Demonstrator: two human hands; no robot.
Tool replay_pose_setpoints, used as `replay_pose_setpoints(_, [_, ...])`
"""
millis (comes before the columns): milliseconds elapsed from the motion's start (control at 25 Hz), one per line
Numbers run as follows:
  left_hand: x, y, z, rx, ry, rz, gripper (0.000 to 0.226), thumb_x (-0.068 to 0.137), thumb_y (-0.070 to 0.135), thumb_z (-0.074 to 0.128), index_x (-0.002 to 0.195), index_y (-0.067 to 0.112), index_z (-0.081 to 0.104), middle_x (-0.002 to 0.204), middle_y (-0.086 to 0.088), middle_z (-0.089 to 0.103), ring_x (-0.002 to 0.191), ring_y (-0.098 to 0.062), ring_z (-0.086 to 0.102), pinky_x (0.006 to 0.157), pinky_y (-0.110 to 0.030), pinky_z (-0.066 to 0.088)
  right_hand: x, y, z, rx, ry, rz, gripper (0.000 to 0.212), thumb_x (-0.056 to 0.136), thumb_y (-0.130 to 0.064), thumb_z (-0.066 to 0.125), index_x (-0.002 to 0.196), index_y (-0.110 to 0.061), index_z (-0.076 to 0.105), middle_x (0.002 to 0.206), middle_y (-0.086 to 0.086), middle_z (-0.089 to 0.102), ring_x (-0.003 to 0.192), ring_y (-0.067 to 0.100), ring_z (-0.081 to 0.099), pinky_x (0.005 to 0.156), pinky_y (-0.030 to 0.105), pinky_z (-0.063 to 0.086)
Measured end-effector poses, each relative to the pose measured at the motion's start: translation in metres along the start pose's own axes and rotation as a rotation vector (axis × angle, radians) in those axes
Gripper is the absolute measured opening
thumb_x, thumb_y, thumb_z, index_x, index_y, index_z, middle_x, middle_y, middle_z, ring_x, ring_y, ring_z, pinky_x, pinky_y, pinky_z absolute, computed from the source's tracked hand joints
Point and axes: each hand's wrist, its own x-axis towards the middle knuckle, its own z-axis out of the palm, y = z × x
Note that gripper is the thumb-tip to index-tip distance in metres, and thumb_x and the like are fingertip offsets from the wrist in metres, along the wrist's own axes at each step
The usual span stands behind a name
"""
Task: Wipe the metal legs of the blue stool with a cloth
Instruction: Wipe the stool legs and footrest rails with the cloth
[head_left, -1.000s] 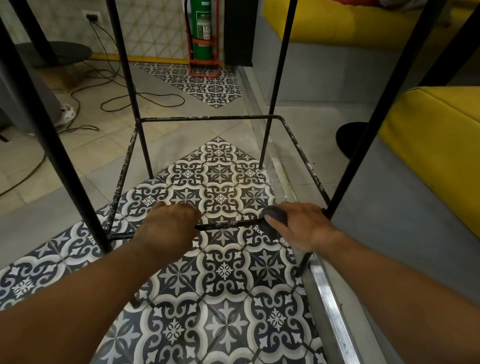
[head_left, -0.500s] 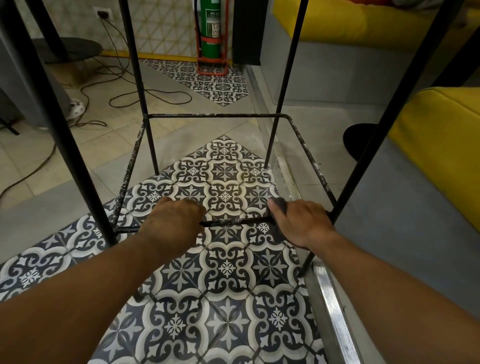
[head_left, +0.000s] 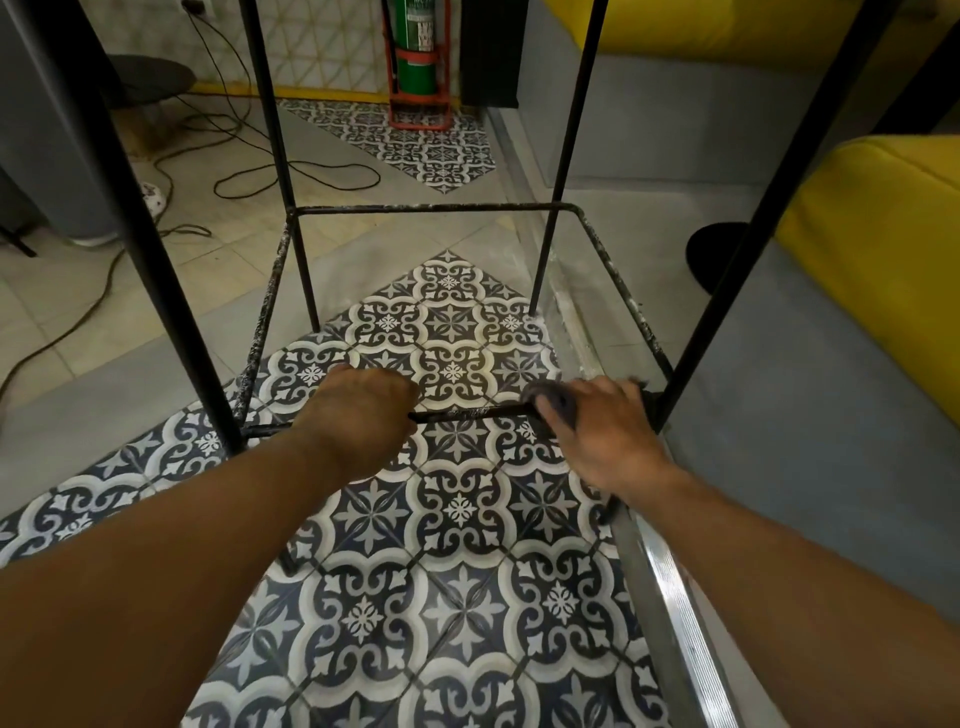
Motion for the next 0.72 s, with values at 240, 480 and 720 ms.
replay_pose_setpoints(240, [0.003,-0.003,0.003,0.030,0.006,0.006,0.015,0.095,0.038,0.055,0.101,0.026,0.060,0.085,0.007,0.051,0.080,-0.013,0.051,0.070,-0.028,0.035,0.010,-0.056,0.012,0.051,0.033,0.138,0.067,0.090,-0.066,0.010,0.076,-0.025,0.062,0.076,-0.008,0.060,0.077,0.014,0.054,0.090,0.040,0.035])
replay_pose_setpoints(480, [0.005,-0.007,0.003,0.019,-0.020,-0.005,0.019,0.092,0.042,0.058,0.100,0.026,0.062,0.079,0.007,0.050,0.076,-0.014,0.054,0.063,-0.029,0.040,-0.006,-0.020,0.002,0.188,-0.065,-0.019,0.055,0.096,-0.062,0.018,0.117,-0.032,0.060,0.115,-0.013,0.060,0.115,0.009,0.044,0.110,0.038,0.023])
replay_pose_setpoints(720, [0.004,-0.008,0.007,-0.018,0.014,-0.025,0.019,0.090,0.042,0.060,0.099,0.025,0.064,0.075,0.006,0.048,0.076,-0.017,0.054,0.061,-0.030,0.037,0.010,-0.072,0.012,0.088,0.042,0.199,0.065,0.094,-0.062,0.012,0.076,-0.024,0.061,0.079,-0.008,0.059,0.085,0.016,0.053,0.095,0.041,0.027])
